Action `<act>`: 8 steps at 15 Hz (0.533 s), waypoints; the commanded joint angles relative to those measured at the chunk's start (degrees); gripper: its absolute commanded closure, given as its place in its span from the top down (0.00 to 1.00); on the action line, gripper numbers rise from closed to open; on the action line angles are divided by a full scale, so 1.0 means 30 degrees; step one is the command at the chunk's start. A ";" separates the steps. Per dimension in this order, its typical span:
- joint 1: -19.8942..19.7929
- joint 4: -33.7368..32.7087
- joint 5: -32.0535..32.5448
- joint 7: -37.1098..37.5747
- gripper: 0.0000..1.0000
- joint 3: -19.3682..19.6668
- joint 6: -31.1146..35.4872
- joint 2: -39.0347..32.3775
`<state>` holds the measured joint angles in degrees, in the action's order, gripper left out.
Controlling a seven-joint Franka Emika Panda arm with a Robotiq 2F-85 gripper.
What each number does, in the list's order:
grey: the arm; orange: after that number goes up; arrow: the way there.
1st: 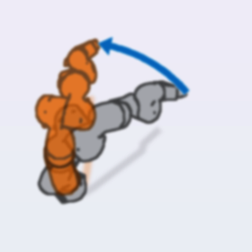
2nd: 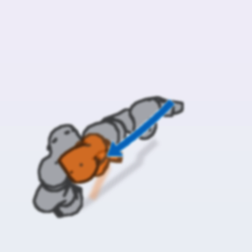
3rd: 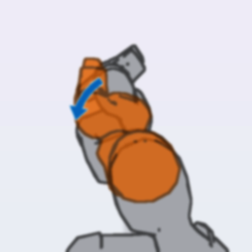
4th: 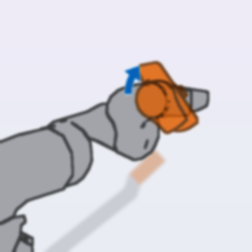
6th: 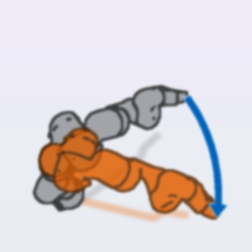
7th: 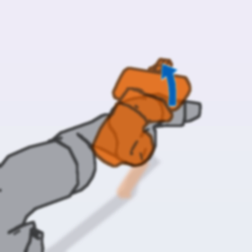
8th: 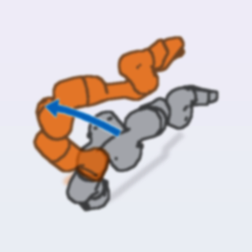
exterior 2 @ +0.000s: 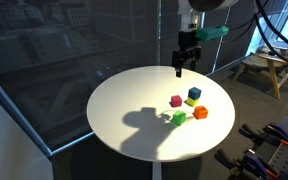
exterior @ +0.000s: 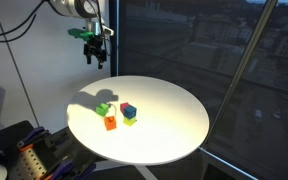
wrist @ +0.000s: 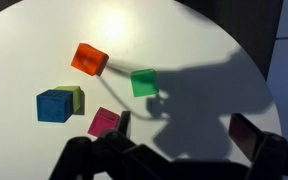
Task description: Remove the mulberry pink block from the green block top and place it on the table
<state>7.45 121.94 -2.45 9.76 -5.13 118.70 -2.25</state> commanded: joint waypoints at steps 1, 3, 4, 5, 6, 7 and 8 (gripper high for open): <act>-0.0265 0.1114 -0.0409 0.0693 1.00 -0.0023 0.0485 0.1294; -0.0339 0.1237 -0.0271 0.0931 1.00 -0.0019 0.0484 0.1471; -0.0350 0.1201 -0.0195 0.1098 1.00 -0.0039 0.0467 0.1450; -0.0380 0.1176 -0.0169 0.1000 1.00 -0.0037 0.0364 0.1438; -0.0344 0.0731 -0.0095 0.0639 1.00 -0.0092 0.0170 0.0919; -0.0356 0.0765 -0.0095 0.0656 1.00 -0.0090 0.0170 0.0941; -0.0358 0.0779 -0.0095 0.0666 1.00 -0.0089 0.0170 0.0941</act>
<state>6.70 124.39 -2.74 11.77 -5.07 119.37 0.58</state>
